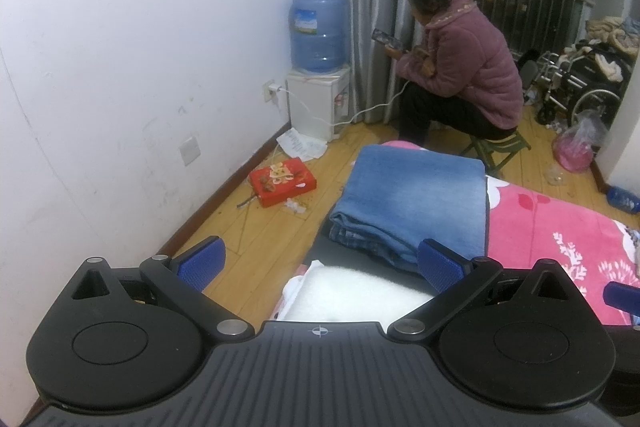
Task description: Fold clothes
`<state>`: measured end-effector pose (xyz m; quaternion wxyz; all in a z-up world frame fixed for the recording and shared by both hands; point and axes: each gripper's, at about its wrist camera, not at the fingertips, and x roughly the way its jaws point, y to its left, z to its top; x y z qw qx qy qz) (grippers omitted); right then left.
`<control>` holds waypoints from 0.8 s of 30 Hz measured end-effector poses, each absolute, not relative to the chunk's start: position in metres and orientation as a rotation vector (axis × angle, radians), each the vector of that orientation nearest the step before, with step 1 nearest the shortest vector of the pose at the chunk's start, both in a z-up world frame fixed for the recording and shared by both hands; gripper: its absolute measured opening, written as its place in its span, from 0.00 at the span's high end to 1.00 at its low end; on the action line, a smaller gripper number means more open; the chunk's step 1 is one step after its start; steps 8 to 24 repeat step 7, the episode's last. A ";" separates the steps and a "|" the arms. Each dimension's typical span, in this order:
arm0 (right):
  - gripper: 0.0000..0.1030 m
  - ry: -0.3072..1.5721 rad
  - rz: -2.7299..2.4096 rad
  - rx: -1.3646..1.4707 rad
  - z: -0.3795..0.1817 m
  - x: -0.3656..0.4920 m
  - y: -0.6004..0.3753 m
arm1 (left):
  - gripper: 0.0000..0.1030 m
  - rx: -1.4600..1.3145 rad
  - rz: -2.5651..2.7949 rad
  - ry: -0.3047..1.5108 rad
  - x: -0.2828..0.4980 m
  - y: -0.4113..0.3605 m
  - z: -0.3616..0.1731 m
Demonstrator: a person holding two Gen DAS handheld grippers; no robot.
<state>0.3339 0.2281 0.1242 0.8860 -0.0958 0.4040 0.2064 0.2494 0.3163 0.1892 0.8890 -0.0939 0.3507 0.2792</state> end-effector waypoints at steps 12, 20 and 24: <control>0.00 0.839 0.432 -0.201 0.125 0.334 0.229 | 0.00 -0.197 0.589 0.728 0.248 0.320 0.189; 0.00 0.839 0.432 -0.201 0.125 0.334 0.229 | 0.00 -0.197 0.589 0.728 0.248 0.320 0.189; 0.00 0.839 0.432 -0.201 0.125 0.334 0.229 | 0.00 -0.197 0.589 0.728 0.248 0.320 0.189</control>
